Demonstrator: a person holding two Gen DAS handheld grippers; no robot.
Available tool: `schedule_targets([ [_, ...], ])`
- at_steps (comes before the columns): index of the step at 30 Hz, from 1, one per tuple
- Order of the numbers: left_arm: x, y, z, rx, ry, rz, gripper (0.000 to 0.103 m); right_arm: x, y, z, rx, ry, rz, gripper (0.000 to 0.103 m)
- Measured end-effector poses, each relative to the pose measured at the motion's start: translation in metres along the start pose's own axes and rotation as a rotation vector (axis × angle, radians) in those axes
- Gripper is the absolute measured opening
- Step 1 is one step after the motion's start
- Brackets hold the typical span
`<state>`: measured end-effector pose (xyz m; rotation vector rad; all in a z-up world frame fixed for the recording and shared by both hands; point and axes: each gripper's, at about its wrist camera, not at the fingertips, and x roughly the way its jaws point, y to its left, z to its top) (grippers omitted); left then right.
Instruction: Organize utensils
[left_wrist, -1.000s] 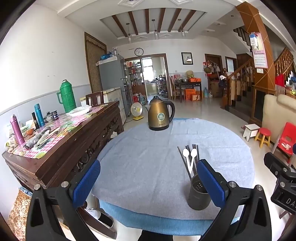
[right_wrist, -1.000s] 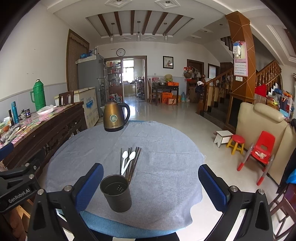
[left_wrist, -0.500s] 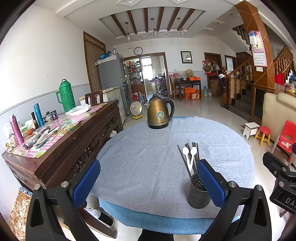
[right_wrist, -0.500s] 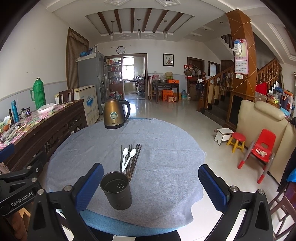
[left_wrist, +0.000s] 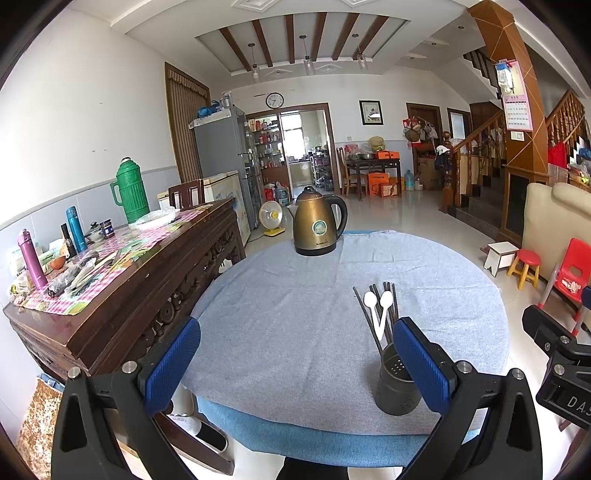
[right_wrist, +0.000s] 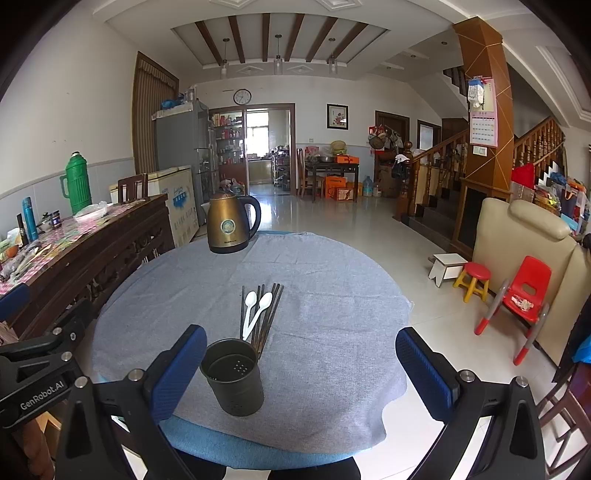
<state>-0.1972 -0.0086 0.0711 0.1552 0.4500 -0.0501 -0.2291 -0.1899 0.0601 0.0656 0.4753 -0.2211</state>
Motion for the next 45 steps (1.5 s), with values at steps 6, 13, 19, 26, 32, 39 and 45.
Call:
schedule_targets([
  [6, 0.023, 0.000, 0.011, 0.003, 0.043, -0.041, 0.103, 0.017, -0.005, 0.002, -0.004, 0.008, 0.018, 0.103],
  [13, 0.100, 0.011, 0.028, -0.008, 0.197, -0.150, 0.103, 0.079, -0.031, 0.016, 0.074, 0.123, 0.158, 0.103],
  [19, 0.182, 0.018, 0.027, -0.058, 0.314, -0.186, 0.102, 0.189, -0.057, 0.021, 0.157, 0.299, 0.291, 0.103],
  [26, 0.265, -0.010, 0.023, -0.031, 0.422, -0.288, 0.065, 0.309, -0.057, 0.015, 0.320, 0.476, 0.432, 0.084],
  [32, 0.328, -0.038, 0.009, -0.026, 0.544, -0.334, 0.031, 0.385, -0.032, 0.019, 0.392, 0.555, 0.572, 0.062],
  [39, 0.357, -0.033, -0.001, -0.059, 0.595, -0.350, 0.031, 0.460, -0.010, 0.004, 0.394, 0.627, 0.578, 0.052],
  [45, 0.370, -0.033, 0.004, -0.054, 0.591, -0.355, 0.031, 0.487, 0.007, -0.009, 0.359, 0.676, 0.547, 0.029],
])
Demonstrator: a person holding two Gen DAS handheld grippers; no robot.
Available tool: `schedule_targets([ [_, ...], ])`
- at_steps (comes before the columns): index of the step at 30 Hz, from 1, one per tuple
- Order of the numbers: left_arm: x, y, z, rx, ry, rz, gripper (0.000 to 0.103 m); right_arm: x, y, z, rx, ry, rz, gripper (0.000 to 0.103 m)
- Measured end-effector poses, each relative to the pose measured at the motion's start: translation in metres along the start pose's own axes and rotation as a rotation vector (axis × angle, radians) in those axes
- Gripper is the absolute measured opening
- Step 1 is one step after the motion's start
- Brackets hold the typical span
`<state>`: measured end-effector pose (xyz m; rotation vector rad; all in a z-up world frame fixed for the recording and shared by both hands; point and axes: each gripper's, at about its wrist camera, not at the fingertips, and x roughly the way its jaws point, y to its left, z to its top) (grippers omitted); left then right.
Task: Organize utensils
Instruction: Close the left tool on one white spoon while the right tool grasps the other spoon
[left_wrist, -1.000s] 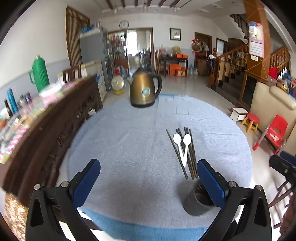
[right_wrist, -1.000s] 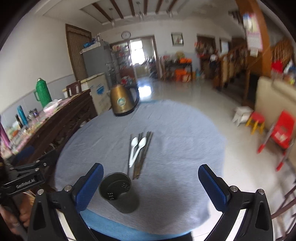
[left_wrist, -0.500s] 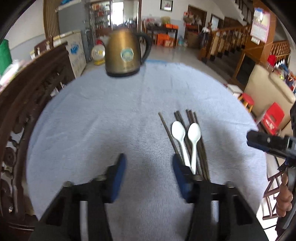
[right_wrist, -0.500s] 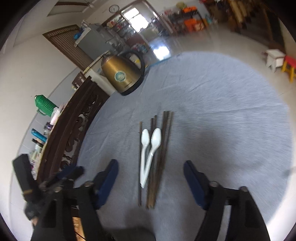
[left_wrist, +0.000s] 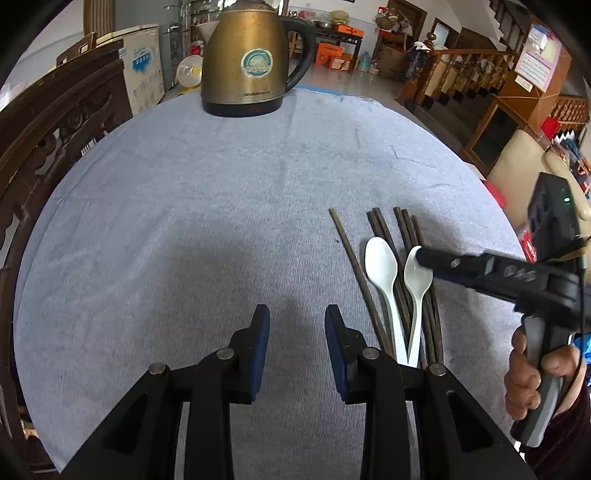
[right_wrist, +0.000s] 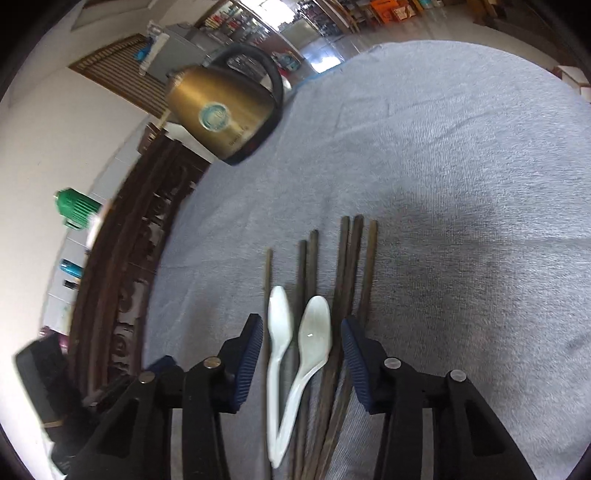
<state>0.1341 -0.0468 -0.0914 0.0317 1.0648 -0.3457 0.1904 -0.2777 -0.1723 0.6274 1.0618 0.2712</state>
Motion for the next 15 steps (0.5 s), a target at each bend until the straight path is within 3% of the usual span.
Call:
schedule_targets([
  [2, 0.002, -0.003, 0.002, 0.021, -0.007, 0.008, 0.031, 0.006, 0.003, 0.000, -0.016, 0.007, -0.030, 0.005],
  [5, 0.005, -0.010, 0.008, 0.049, -0.021, 0.012, 0.031, 0.003, 0.004, -0.003, -0.039, -0.032, -0.054, 0.003],
  [10, 0.018, -0.029, 0.020, 0.084, -0.028, -0.004, 0.031, -0.023, -0.014, -0.009, -0.004, -0.140, 0.001, 0.003],
  [15, 0.039, -0.054, 0.026, 0.122, -0.019, -0.013, 0.045, -0.042, -0.034, -0.017, 0.013, -0.266, 0.050, 0.003],
])
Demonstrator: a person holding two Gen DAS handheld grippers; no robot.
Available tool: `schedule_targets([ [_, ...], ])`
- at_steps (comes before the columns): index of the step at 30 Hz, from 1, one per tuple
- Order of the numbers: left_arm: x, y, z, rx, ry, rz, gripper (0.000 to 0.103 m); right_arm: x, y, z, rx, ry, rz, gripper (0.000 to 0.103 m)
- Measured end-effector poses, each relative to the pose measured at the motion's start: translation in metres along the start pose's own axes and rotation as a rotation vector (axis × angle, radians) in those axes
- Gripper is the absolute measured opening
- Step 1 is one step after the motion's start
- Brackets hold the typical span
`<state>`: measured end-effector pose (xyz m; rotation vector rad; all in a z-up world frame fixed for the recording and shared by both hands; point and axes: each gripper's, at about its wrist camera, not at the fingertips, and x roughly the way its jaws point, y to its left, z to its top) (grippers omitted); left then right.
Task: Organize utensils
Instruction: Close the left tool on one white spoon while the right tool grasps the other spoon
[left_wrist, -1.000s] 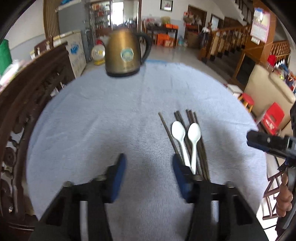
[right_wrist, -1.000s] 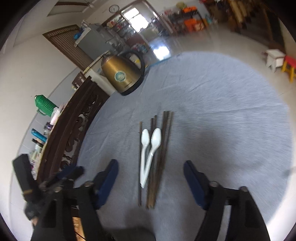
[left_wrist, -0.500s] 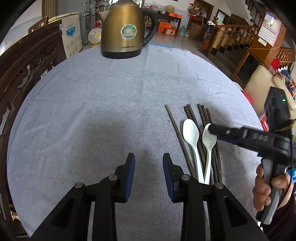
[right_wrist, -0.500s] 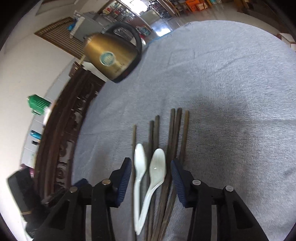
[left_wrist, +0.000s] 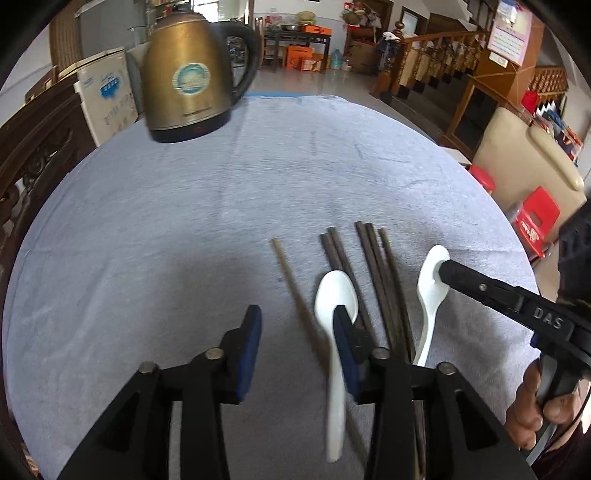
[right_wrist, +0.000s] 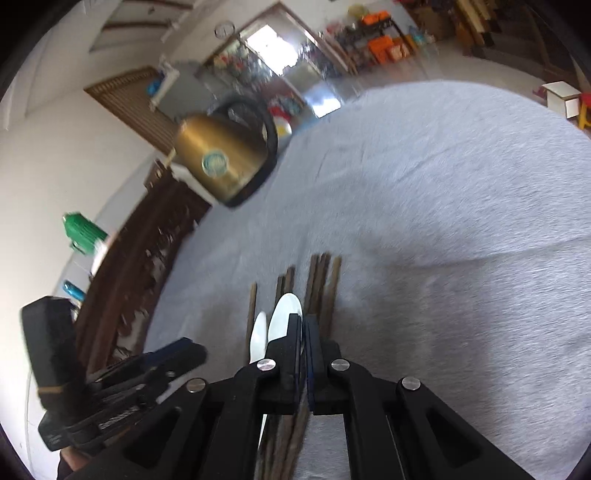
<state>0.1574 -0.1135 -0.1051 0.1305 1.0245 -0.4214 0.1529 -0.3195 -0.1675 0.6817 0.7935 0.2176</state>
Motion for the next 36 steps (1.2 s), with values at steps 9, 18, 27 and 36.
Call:
schedule_targets([
  [9, 0.030, -0.027, 0.009, 0.095, -0.003, -0.015, 0.055, -0.005, -0.036, -0.005, 0.101, -0.051, 0.083, 0.003],
  [18, 0.051, -0.024, 0.019, 0.069, 0.021, -0.073, 0.026, -0.007, -0.040, -0.009, 0.089, -0.043, 0.118, 0.003],
  [27, 0.021, -0.021, 0.009, 0.052, -0.055, -0.054, 0.025, -0.015, -0.032, -0.014, 0.033, -0.069, 0.100, 0.003],
  [36, -0.071, -0.003, -0.014, -0.033, -0.221, -0.101, 0.007, -0.073, 0.022, -0.027, -0.100, -0.192, 0.060, 0.003],
])
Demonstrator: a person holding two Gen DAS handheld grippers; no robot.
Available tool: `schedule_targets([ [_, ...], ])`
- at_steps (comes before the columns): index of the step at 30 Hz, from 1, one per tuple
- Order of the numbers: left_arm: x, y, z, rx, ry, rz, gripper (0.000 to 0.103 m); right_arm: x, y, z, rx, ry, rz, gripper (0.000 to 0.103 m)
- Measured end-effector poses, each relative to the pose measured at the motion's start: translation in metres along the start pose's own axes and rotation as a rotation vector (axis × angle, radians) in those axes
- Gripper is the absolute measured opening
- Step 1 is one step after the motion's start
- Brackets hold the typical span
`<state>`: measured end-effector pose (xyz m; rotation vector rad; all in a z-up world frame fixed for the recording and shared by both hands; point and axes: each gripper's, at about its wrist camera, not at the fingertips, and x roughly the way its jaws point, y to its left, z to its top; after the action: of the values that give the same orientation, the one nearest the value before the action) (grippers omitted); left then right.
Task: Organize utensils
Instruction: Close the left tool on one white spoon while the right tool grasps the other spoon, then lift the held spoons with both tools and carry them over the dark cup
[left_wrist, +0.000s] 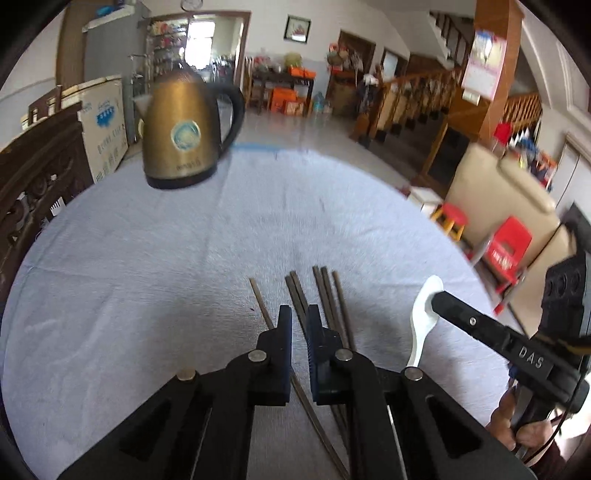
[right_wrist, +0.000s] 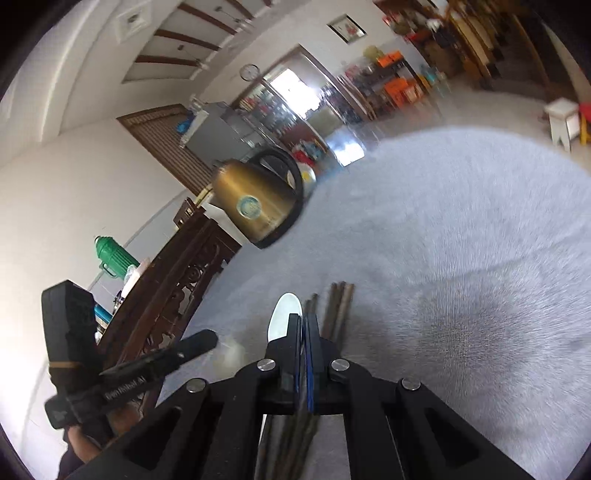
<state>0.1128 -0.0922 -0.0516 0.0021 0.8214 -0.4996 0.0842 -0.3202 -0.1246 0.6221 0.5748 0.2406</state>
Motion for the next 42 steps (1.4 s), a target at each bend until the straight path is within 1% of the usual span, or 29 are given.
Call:
schedule_targets([
  [2, -0.019, 0.001, -0.006, -0.002, -0.033, -0.011, 0.006, -0.019, 0.018, -0.002, -0.044, -0.036, -0.013, 0.003],
  [5, -0.037, 0.005, -0.013, -0.001, -0.051, 0.002, 0.006, -0.045, 0.041, -0.007, -0.091, -0.081, -0.018, 0.003],
  [7, -0.038, 0.010, -0.016, 0.004, -0.043, 0.002, 0.006, -0.059, 0.056, -0.011, -0.117, -0.103, -0.028, 0.003],
  [9, -0.029, 0.012, -0.018, 0.043, 0.003, 0.021, 0.008, -0.070, 0.067, -0.014, -0.132, -0.116, -0.028, 0.003],
  [10, -0.021, 0.013, -0.021, 0.061, 0.039, 0.049, 0.020, -0.073, 0.069, -0.015, -0.138, -0.117, -0.030, 0.003],
  [11, -0.013, 0.013, -0.025, 0.074, 0.069, 0.058, 0.037, -0.076, 0.072, -0.017, -0.143, -0.120, -0.032, 0.003],
  [12, -0.006, 0.011, -0.029, 0.094, 0.089, 0.059, 0.043, -0.079, 0.072, -0.019, -0.143, -0.119, -0.033, 0.003],
  [13, -0.001, 0.009, -0.032, 0.114, 0.102, 0.063, 0.052, -0.080, 0.072, -0.020, -0.140, -0.115, -0.036, 0.003],
  [14, 0.010, 0.005, -0.035, 0.149, 0.126, 0.075, 0.055, -0.080, 0.071, -0.021, -0.135, -0.108, -0.042, 0.003],
  [16, 0.027, 0.000, -0.038, 0.183, 0.164, 0.083, 0.055, -0.080, 0.064, -0.023, -0.124, -0.094, -0.056, 0.003],
  [20, 0.062, -0.010, -0.039, 0.215, 0.235, 0.071, 0.055, -0.081, 0.051, -0.022, -0.104, -0.082, -0.080, 0.003],
  [22, 0.079, -0.012, -0.042, 0.228, 0.265, 0.089, 0.054, -0.083, 0.046, -0.020, -0.095, -0.081, -0.089, 0.003],
  [23, 0.085, -0.011, -0.043, 0.222, 0.275, 0.081, 0.042, -0.083, 0.043, -0.021, -0.091, -0.081, -0.091, 0.003],
  [24, 0.089, -0.007, -0.044, 0.203, 0.283, 0.069, 0.034, -0.084, 0.041, -0.021, -0.087, -0.080, -0.093, 0.003],
  [25, 0.087, -0.006, -0.043, 0.196, 0.265, 0.069, 0.024, -0.083, 0.038, -0.021, -0.084, -0.079, -0.095, 0.003],
  [26, 0.087, -0.004, -0.042, 0.182, 0.268, 0.053, 0.014, -0.082, 0.036, -0.020, -0.081, -0.076, -0.096, 0.003],
  [27, 0.086, -0.003, -0.041, 0.171, 0.267, 0.046, 0.012, -0.082, 0.036, -0.021, -0.080, -0.073, -0.096, 0.003],
  [28, 0.085, -0.002, -0.040, 0.166, 0.259, 0.050, 0.010, -0.081, 0.037, -0.022, -0.080, -0.071, -0.095, 0.003],
  [30, 0.076, 0.000, -0.039, 0.159, 0.231, 0.058, 0.010, -0.079, 0.040, -0.023, -0.086, -0.067, -0.090, 0.003],
  [33, 0.056, 0.006, -0.039, 0.121, 0.193, 0.039, 0.010, -0.082, 0.049, -0.024, -0.113, -0.078, -0.088, 0.003],
  [37, 0.022, 0.013, -0.039, 0.071, 0.127, 0.006, 0.010, -0.098, 0.067, -0.027, -0.155, -0.133, -0.089, 0.003],
  [40, -0.019, 0.013, -0.036, 0.033, 0.036, -0.033, 0.010, -0.113, 0.084, -0.027, -0.184, -0.182, -0.088, 0.003],
  [42, -0.054, 0.008, -0.035, 0.009, -0.053, -0.071, 0.010, -0.125, 0.095, -0.029, -0.212, -0.225, -0.097, 0.003],
])
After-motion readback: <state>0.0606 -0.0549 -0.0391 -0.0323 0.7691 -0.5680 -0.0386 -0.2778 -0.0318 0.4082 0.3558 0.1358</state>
